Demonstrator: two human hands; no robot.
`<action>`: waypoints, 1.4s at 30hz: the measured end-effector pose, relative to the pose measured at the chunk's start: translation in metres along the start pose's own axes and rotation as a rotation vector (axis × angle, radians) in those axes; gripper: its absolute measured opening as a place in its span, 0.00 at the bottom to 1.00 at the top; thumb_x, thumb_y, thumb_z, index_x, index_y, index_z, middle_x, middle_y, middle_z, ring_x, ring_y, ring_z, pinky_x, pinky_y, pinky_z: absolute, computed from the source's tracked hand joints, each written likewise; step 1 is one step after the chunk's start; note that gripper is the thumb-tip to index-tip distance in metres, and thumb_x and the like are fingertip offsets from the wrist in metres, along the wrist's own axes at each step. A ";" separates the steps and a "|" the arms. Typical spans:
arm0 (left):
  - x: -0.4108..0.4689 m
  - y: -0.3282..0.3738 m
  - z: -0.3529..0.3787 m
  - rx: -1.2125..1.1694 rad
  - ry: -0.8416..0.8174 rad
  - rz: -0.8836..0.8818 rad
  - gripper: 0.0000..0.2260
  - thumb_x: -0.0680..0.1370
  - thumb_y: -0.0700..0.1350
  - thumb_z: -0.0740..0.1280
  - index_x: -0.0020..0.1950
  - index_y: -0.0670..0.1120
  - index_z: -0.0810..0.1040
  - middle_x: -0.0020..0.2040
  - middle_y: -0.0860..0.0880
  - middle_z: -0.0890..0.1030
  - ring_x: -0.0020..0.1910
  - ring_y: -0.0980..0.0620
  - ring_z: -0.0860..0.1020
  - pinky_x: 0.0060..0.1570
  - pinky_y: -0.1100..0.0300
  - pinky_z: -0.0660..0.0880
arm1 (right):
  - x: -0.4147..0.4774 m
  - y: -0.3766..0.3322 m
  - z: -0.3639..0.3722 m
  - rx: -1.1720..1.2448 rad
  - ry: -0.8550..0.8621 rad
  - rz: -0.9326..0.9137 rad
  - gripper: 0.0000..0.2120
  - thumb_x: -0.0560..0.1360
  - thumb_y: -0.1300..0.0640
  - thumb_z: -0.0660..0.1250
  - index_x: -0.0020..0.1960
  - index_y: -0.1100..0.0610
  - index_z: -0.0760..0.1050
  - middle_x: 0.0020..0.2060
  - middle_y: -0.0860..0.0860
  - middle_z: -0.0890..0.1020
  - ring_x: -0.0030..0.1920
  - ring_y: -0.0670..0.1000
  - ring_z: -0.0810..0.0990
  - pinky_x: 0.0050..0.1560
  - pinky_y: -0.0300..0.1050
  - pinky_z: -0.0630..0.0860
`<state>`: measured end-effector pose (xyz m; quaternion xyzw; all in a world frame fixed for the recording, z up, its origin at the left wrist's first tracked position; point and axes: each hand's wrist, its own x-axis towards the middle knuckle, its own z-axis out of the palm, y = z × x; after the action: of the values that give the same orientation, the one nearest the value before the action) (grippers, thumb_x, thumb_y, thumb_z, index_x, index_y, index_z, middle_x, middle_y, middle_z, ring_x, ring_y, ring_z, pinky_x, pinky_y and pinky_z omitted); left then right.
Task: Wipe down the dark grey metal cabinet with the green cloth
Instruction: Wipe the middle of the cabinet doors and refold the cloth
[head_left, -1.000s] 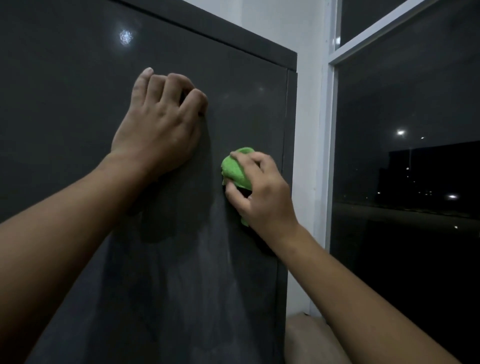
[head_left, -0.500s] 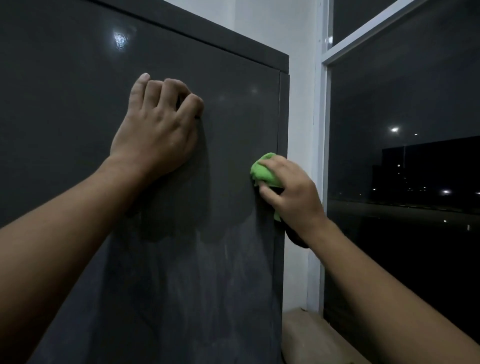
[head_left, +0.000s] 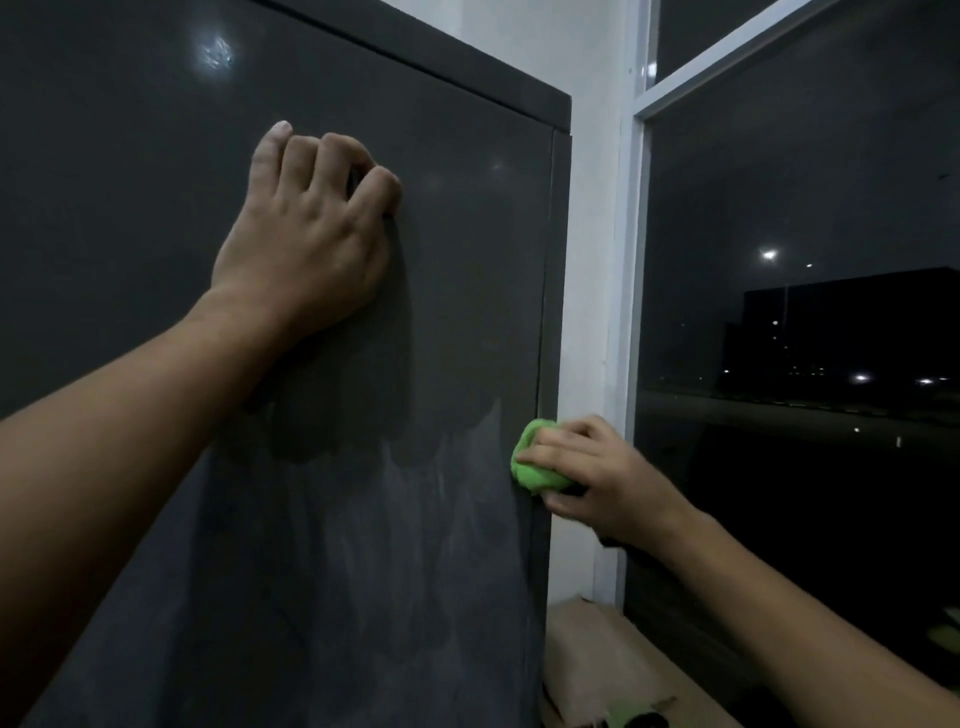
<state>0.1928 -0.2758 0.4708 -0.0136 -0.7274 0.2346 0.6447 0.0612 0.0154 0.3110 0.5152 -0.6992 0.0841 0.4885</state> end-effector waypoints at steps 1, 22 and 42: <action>0.000 0.000 0.000 0.002 -0.006 0.002 0.18 0.81 0.50 0.51 0.64 0.42 0.70 0.62 0.36 0.68 0.61 0.33 0.67 0.73 0.36 0.52 | 0.010 0.003 -0.008 -0.015 0.056 0.009 0.20 0.73 0.52 0.68 0.64 0.57 0.80 0.59 0.50 0.82 0.54 0.49 0.73 0.57 0.35 0.69; 0.000 0.000 -0.002 0.014 -0.005 -0.006 0.18 0.81 0.51 0.51 0.64 0.42 0.69 0.63 0.36 0.67 0.62 0.32 0.67 0.73 0.37 0.52 | 0.061 -0.013 0.003 0.078 0.427 0.384 0.20 0.73 0.57 0.69 0.65 0.56 0.79 0.61 0.50 0.82 0.57 0.55 0.74 0.61 0.39 0.68; -0.001 -0.001 0.002 -0.063 0.028 -0.013 0.13 0.80 0.45 0.59 0.63 0.41 0.67 0.60 0.38 0.69 0.58 0.36 0.68 0.74 0.38 0.53 | 0.102 -0.043 0.023 0.177 0.598 0.549 0.18 0.75 0.60 0.69 0.65 0.55 0.78 0.62 0.48 0.80 0.66 0.53 0.72 0.66 0.39 0.68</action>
<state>0.1912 -0.2780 0.4701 -0.0327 -0.7256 0.2072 0.6554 0.0824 -0.0840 0.3614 0.3026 -0.6281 0.4170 0.5832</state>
